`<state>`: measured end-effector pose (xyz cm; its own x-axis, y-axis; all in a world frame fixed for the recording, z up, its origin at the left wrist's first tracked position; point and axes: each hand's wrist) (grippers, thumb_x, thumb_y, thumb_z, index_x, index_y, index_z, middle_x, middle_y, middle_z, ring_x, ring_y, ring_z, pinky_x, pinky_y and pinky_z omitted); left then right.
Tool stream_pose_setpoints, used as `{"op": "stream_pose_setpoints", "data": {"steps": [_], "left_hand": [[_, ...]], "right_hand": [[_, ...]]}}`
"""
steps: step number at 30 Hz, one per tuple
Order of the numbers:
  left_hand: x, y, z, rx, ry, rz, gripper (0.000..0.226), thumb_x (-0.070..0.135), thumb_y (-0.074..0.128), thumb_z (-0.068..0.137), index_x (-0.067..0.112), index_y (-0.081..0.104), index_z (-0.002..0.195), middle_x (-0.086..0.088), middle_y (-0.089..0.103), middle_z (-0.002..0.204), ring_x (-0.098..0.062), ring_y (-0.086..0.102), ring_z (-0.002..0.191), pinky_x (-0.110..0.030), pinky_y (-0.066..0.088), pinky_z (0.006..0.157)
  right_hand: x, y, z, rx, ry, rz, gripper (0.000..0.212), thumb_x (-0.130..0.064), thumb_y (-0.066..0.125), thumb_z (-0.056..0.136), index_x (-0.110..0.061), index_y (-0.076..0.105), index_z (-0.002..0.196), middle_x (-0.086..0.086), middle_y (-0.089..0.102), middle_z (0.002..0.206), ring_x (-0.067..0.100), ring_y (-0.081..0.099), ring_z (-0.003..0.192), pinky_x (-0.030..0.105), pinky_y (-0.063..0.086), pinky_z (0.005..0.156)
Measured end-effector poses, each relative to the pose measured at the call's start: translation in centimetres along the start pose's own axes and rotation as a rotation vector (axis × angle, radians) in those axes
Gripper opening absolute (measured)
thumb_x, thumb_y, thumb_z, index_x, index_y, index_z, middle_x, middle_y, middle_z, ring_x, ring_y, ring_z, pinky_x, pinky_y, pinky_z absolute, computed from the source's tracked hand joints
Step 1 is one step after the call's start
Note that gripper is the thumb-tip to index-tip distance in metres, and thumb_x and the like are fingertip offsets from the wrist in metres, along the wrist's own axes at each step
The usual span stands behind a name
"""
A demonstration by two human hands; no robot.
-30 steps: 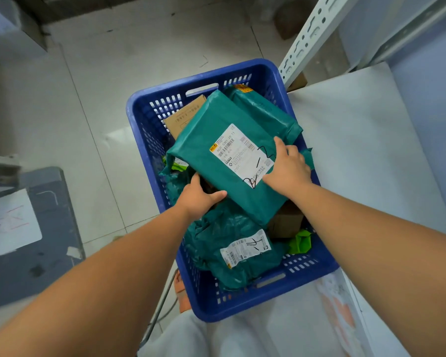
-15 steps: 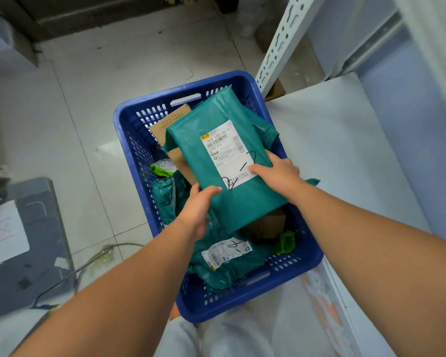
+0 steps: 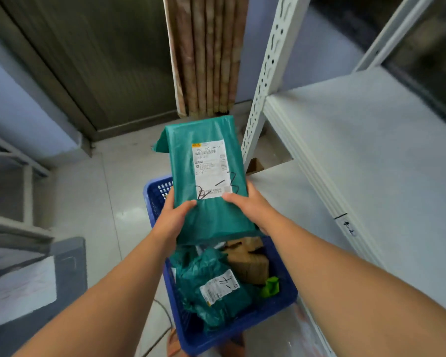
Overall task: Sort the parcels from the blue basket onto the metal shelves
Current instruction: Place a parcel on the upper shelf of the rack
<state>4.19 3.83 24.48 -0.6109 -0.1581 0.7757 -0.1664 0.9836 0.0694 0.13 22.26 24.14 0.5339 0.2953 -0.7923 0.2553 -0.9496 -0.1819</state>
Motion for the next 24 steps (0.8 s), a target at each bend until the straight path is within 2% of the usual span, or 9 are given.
{"op": "stream_pose_setpoints", "data": {"steps": [2, 4, 7, 9, 11, 13, 17, 21, 24], "left_hand": [[3.9, -0.6, -3.0, -0.026, 0.046, 0.065, 0.049, 0.015, 0.055, 0.092, 0.041, 0.043, 0.132, 0.008, 0.064, 0.114, -0.014, 0.064, 0.092, -0.032, 0.052, 0.070], [7.7, -1.2, -6.0, -0.055, 0.131, 0.115, 0.051, 0.010, 0.054, 0.093, 0.042, 0.042, 0.131, 0.008, 0.064, 0.111, -0.012, 0.063, 0.088, -0.028, 0.049, 0.063], [13.5, -2.1, -10.2, -0.093, 0.268, 0.196, 0.056, 0.002, 0.053, 0.091, 0.045, 0.041, 0.124, 0.011, 0.063, 0.107, -0.014, 0.065, 0.089, -0.028, 0.053, 0.070], [17.0, -2.4, -12.6, -0.125, 0.349, 0.240, 0.063, 0.001, 0.057, 0.088, 0.046, 0.041, 0.129, 0.007, 0.063, 0.117, -0.018, 0.065, 0.098, -0.034, 0.053, 0.082], [20.0, -2.3, -14.7, -0.147, 0.439, 0.254, 0.068, 0.001, 0.059, 0.086, 0.044, 0.041, 0.134, 0.001, 0.061, 0.125, -0.023, 0.063, 0.105, -0.042, 0.052, 0.091], [22.5, -2.1, -17.0, -0.175, 0.522, 0.253, 0.067, 0.002, 0.059, 0.087, 0.045, 0.041, 0.135, 0.001, 0.062, 0.126, -0.024, 0.063, 0.107, -0.044, 0.051, 0.094], [26.0, -1.4, -21.9, -0.264, 0.640, 0.226, 0.063, 0.002, 0.057, 0.090, 0.044, 0.041, 0.134, 0.002, 0.063, 0.122, -0.023, 0.064, 0.106, -0.042, 0.050, 0.095], [27.9, -2.9, -26.8, -0.353, 0.765, 0.190, 0.066, 0.002, 0.059, 0.089, 0.042, 0.039, 0.137, -0.001, 0.061, 0.127, -0.023, 0.062, 0.108, -0.041, 0.051, 0.093], [28.3, -4.5, -30.7, -0.429, 0.825, 0.243, 0.068, 0.004, 0.063, 0.087, 0.050, 0.039, 0.130, 0.001, 0.058, 0.128, -0.023, 0.059, 0.111, -0.042, 0.050, 0.095]], "right_hand": [[-3.3, -0.4, -2.5, -0.025, -0.055, 0.020, 0.065, -0.018, 0.072, 0.082, -0.032, 0.037, 0.135, -0.005, 0.058, 0.123, 0.019, 0.059, 0.109, 0.033, 0.049, 0.093], [-6.8, -0.7, -5.3, -0.050, -0.082, 0.025, 0.068, -0.024, 0.079, 0.073, -0.035, 0.038, 0.127, -0.005, 0.061, 0.119, 0.020, 0.061, 0.106, 0.034, 0.050, 0.093], [-11.3, -1.2, -8.7, -0.030, -0.142, 0.023, 0.091, -0.040, 0.083, 0.052, -0.032, 0.041, 0.132, -0.004, 0.064, 0.120, 0.020, 0.065, 0.102, 0.042, 0.053, 0.093], [-14.0, -1.6, -11.3, -0.009, -0.215, 0.048, 0.087, -0.037, 0.083, 0.059, -0.029, 0.040, 0.134, -0.003, 0.064, 0.120, 0.020, 0.066, 0.102, 0.041, 0.053, 0.093], [-16.6, -1.9, -14.2, 0.038, -0.310, 0.065, 0.072, -0.032, 0.080, 0.069, -0.029, 0.041, 0.129, 0.000, 0.063, 0.123, 0.021, 0.064, 0.105, 0.042, 0.051, 0.095], [-18.9, -2.3, -17.5, 0.077, -0.415, 0.096, 0.062, -0.027, 0.078, 0.076, -0.035, 0.039, 0.124, -0.001, 0.063, 0.123, 0.020, 0.063, 0.108, 0.043, 0.050, 0.097], [-22.7, -2.9, -24.2, 0.204, -0.563, 0.082, 0.070, -0.033, 0.075, 0.079, -0.038, 0.033, 0.135, -0.011, 0.060, 0.118, 0.016, 0.061, 0.109, 0.039, 0.051, 0.096], [-25.0, -1.3, -31.1, 0.346, -0.651, 0.016, 0.092, -0.058, 0.076, 0.061, -0.048, 0.028, 0.138, -0.010, 0.059, 0.126, 0.018, 0.060, 0.112, 0.043, 0.050, 0.098], [-25.4, 0.6, -36.0, 0.454, -0.697, 0.003, 0.093, -0.046, 0.079, 0.069, -0.044, 0.023, 0.143, -0.011, 0.055, 0.127, 0.018, 0.057, 0.115, 0.041, 0.047, 0.100]]}}
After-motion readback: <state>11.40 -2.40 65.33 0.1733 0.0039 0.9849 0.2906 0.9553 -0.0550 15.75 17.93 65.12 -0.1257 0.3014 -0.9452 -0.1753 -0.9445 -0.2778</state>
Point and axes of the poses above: each hand's wrist, its own z-axis towards the middle knuckle, its own y-axis out of the palm, x = y × z
